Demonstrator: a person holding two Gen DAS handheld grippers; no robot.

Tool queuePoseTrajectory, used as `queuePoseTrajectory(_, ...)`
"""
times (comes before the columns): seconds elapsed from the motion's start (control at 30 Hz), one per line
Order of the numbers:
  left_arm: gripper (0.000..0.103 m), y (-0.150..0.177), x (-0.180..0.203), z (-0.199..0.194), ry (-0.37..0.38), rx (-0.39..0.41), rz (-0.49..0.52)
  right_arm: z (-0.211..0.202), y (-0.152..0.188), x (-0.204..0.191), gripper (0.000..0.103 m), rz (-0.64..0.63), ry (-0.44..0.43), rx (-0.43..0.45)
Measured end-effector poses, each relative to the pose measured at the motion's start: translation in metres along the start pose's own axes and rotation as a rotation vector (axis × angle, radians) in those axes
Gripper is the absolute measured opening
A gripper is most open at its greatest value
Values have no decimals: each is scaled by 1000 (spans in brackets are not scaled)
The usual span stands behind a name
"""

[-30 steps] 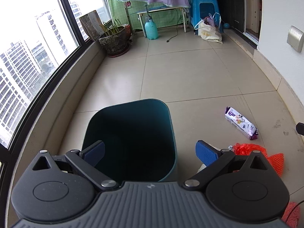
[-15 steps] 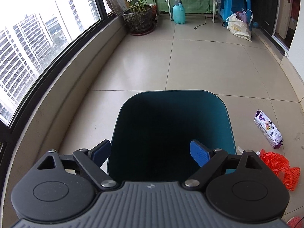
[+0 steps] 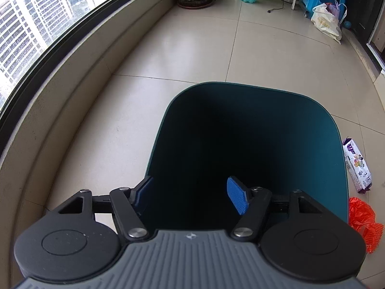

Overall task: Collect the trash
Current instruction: 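Move the left tool to the green bin and clamp its rim, then lower the right tool onto the clear plastic bag and grasp it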

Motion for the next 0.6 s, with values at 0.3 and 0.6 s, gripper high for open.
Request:
queuePoseTrajectory(0.3, 35, 7, -2, 17, 36, -44, 11, 12, 3, -6, 86, -24, -6, -26)
queuePoseTrajectory(0.6, 11, 8, -8, 39, 54, -88, -15, 13, 3, -12, 83, -34, -15, -28)
Point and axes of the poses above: each gripper's, at about its wrist camera, not at the fingertips, and z roughly the way its jaws point, x to its right, y to its underside, the point moved 8 cm from there along z, roughly the way its jaws point, and after that the axes turned 11 degrees about -x, right-handed, at the moved point
